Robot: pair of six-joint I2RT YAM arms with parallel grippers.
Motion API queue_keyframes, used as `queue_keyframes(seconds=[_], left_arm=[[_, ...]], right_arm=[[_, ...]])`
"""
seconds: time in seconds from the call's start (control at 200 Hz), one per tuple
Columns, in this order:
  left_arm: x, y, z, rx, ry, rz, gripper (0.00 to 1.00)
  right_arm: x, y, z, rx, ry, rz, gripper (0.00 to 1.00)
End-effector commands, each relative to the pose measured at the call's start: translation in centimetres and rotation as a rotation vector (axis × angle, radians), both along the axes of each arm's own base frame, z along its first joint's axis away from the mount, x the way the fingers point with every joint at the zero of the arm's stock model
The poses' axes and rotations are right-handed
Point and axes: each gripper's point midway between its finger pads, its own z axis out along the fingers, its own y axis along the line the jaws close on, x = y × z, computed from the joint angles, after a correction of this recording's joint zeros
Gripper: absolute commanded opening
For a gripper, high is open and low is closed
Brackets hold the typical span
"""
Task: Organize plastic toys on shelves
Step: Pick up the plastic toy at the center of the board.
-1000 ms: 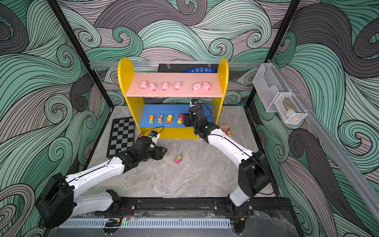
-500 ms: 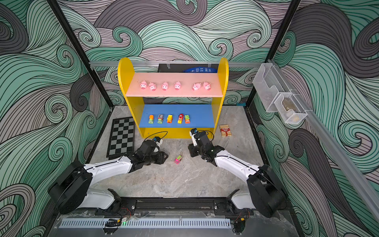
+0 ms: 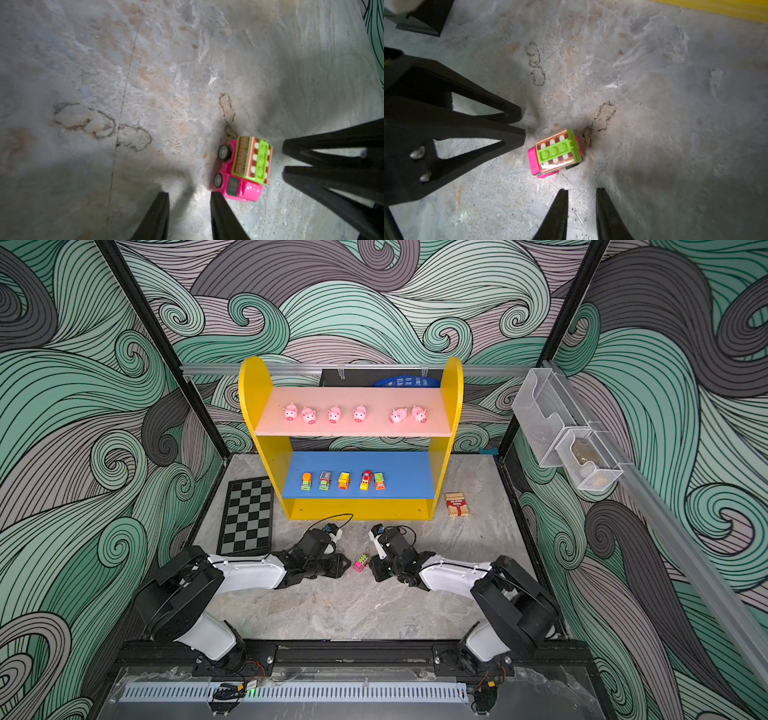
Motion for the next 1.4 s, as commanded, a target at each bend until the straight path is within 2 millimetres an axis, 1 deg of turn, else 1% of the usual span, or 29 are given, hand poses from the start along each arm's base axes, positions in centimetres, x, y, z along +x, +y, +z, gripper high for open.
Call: queue_keyframes(seconds=[0.0, 0.165, 0.395, 0.545, 0.67, 0.76, 0.826, 0.926, 0.996, 1.026, 1.036, 1.056, 1.126, 1.241, 1.341, 1.396], left_arm=[[-0.6, -0.1, -1.3, 0.032, 0.043, -0.005, 0.38], [-1.0, -0.6, -1.4, 0.033, 0.053, -0.036, 0.38], [-2.6, -1.3, -1.5, 0.002, 0.087, -0.091, 0.36], [-2.9, -1.7, -0.8, -0.041, 0.084, -0.097, 0.36], [-2.5, -1.1, -0.2, -0.021, 0.064, -0.072, 0.36], [-1.8, 0.1, 0.1, 0.038, 0.039, -0.015, 0.37], [-1.3, 1.3, 0.4, 0.088, 0.016, 0.024, 0.39], [-0.6, 2.3, 1.7, 0.114, -0.016, 0.055, 0.40], [-0.2, 2.9, 2.9, 0.117, -0.038, 0.072, 0.40], [-0.1, 3.3, 2.9, 0.130, -0.038, 0.081, 0.40], [0.0, 3.3, 3.7, 0.116, -0.055, 0.083, 0.40], [0.2, 3.5, 4.2, 0.113, -0.067, 0.089, 0.41], [0.6, 4.3, 5.4, 0.121, -0.091, 0.114, 0.41], [1.1, 5.5, 7.3, 0.134, -0.115, 0.137, 0.42], [1.6, 6.7, 8.8, 0.152, -0.133, 0.158, 0.42], [1.5, 6.6, 9.8, 0.128, -0.140, 0.152, 0.42]], right_arm=[[1.2, 0.8, 0.7, 0.018, -0.028, -0.043, 0.27], [1.6, 0.9, 0.3, 0.005, -0.029, -0.054, 0.27], [2.4, 1.7, -0.2, -0.005, -0.023, -0.055, 0.27], [2.7, 2.1, -0.3, -0.010, -0.025, -0.055, 0.27], [3.0, 1.2, 0.0, -0.029, -0.053, -0.089, 0.31], [2.9, 0.2, 0.4, -0.048, -0.072, -0.117, 0.39], [2.7, -0.3, 0.6, -0.053, -0.077, -0.124, 0.41], [2.0, -0.3, 1.3, -0.027, -0.076, -0.109, 0.44], [1.5, 0.3, 1.9, 0.003, -0.069, -0.080, 0.49], [1.3, 0.7, 2.1, 0.017, -0.065, -0.066, 0.51], [1.2, 0.8, 2.2, 0.021, -0.064, -0.062, 0.51], [1.1, 1.0, 2.3, 0.028, -0.061, -0.055, 0.52], [0.7, 1.7, 2.5, 0.043, -0.056, -0.042, 0.56], [0.5, 2.4, 2.3, 0.039, -0.049, -0.046, 0.62], [0.5, 2.9, 1.8, 0.021, -0.044, -0.063, 0.63], [0.6, 3.0, 1.5, 0.010, -0.046, -0.078, 0.63]])
